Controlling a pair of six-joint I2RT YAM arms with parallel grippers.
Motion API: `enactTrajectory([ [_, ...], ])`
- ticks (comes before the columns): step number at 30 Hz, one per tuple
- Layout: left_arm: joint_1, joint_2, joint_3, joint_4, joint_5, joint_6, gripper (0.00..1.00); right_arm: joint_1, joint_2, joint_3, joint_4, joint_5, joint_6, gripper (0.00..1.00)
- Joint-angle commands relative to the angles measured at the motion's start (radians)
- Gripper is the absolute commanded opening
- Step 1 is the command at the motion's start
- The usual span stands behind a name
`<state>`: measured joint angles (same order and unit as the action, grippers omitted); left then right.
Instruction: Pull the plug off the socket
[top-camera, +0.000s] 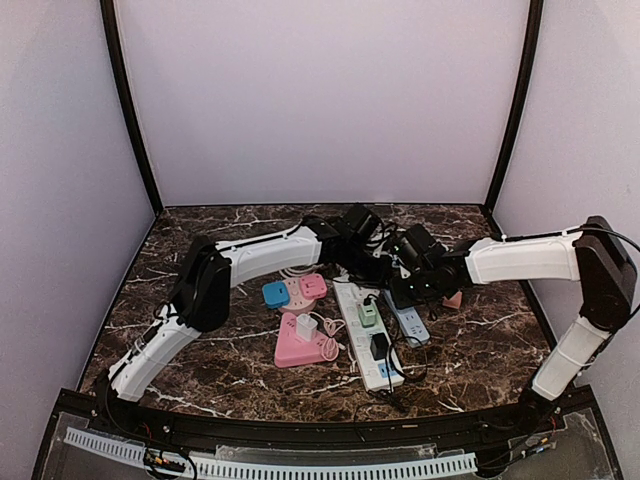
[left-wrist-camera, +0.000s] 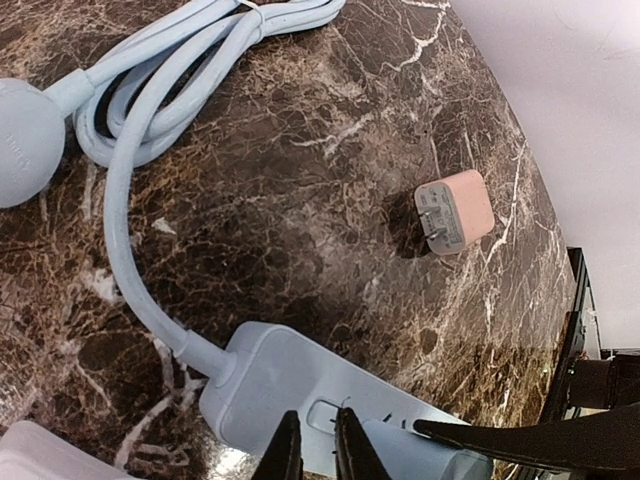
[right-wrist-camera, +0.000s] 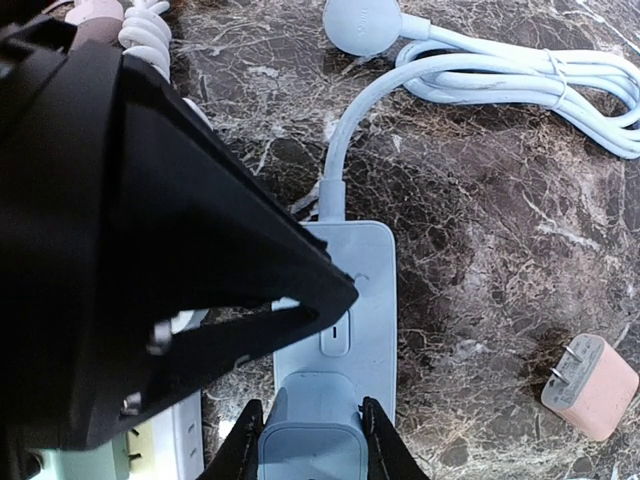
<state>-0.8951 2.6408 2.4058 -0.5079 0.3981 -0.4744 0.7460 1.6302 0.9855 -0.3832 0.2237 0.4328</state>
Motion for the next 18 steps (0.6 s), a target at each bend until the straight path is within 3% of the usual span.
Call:
enactTrajectory([
  [1,-0.02,0.013,0.026,-0.043,-0.016,0.022,0.12,0.025,-0.014,0.018,-0.004,0.007,0.035,0.12],
  [18,-0.052,0.075,0.032,-0.146,-0.114,0.06,0.1,0.027,-0.099,-0.02,0.023,0.048,0.064,0.06],
])
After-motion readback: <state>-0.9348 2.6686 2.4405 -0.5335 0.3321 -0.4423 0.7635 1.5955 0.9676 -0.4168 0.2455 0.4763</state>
